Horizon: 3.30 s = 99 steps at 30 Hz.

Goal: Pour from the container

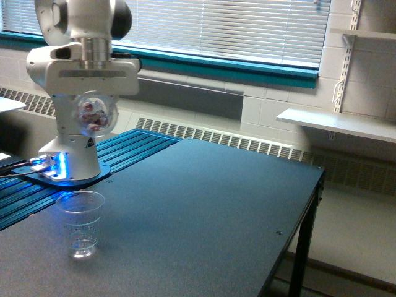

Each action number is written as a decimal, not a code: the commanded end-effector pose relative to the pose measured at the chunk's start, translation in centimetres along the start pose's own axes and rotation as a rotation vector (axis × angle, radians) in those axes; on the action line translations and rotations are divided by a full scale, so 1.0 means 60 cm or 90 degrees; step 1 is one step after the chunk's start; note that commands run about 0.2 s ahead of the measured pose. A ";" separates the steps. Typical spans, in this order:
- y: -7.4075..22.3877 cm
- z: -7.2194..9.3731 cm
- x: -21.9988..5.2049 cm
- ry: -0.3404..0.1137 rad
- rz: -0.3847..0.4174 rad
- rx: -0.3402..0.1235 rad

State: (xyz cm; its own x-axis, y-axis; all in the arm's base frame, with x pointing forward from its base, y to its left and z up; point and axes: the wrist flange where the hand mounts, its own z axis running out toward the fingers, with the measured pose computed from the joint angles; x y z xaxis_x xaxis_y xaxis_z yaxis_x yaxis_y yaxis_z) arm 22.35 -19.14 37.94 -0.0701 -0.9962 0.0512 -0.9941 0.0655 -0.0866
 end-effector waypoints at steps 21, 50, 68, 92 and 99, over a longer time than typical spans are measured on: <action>-0.044 0.086 0.037 -0.088 0.016 -0.040; -0.068 0.098 0.074 -0.120 0.071 -0.025; -0.057 0.105 0.063 -0.158 0.110 -0.039; -0.022 0.100 0.119 -0.152 0.152 -0.060; -0.030 0.101 0.137 -0.159 0.149 -0.066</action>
State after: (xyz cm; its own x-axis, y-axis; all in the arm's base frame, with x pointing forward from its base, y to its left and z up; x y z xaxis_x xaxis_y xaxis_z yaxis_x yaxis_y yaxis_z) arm 23.62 -27.05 32.34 -0.2964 -0.9334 -0.2022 -0.9546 0.2958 0.0336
